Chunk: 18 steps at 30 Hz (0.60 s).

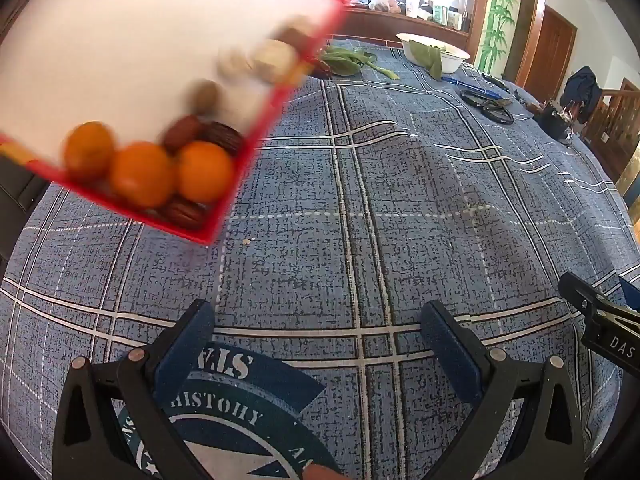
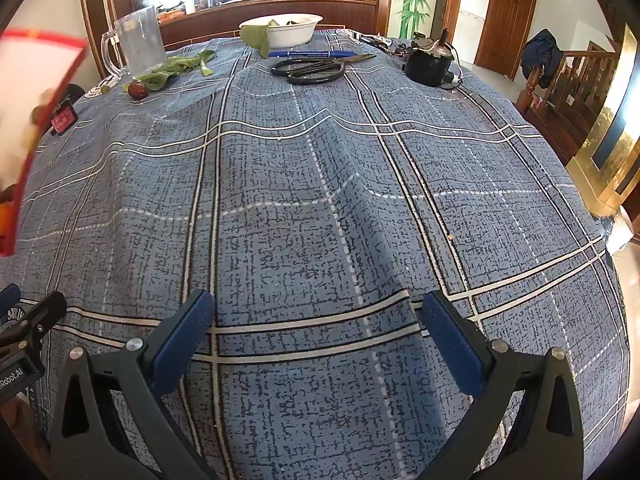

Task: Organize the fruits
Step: 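Tip the red tray to spill the fruits onto the tablecloth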

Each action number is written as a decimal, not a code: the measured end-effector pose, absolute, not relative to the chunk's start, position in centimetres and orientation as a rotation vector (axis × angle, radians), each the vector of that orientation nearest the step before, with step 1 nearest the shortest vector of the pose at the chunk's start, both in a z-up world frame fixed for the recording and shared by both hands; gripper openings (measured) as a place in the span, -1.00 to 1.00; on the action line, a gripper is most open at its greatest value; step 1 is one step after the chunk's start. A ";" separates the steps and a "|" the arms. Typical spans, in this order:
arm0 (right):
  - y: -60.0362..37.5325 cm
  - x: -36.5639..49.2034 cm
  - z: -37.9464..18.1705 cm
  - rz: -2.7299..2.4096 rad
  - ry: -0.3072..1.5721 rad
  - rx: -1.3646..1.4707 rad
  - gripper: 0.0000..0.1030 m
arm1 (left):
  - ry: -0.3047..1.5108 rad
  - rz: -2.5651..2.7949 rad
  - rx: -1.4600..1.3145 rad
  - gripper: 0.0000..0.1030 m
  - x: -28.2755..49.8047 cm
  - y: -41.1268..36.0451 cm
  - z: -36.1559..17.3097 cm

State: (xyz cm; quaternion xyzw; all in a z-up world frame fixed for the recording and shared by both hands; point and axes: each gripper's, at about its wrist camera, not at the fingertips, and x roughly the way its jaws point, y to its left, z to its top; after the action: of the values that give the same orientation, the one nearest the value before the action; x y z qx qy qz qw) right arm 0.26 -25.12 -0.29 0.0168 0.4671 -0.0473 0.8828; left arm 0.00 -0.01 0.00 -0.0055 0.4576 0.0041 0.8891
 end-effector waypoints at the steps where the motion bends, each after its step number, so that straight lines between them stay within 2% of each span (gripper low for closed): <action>1: -25.1 0.3 -0.3 -0.099 0.972 0.034 1.00 | 0.951 0.008 -0.012 0.99 0.0 0.0 0.0; 18: -25.1 0.3 -0.3 -0.098 0.973 0.035 1.00 | 0.952 0.008 -0.012 0.99 0.0 0.0 0.0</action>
State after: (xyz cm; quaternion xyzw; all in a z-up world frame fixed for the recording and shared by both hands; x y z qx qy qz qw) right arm 0.27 -25.14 -0.29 0.0170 0.4673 -0.0472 0.8827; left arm 0.01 0.00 -0.03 -0.0057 0.4582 0.0040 0.8888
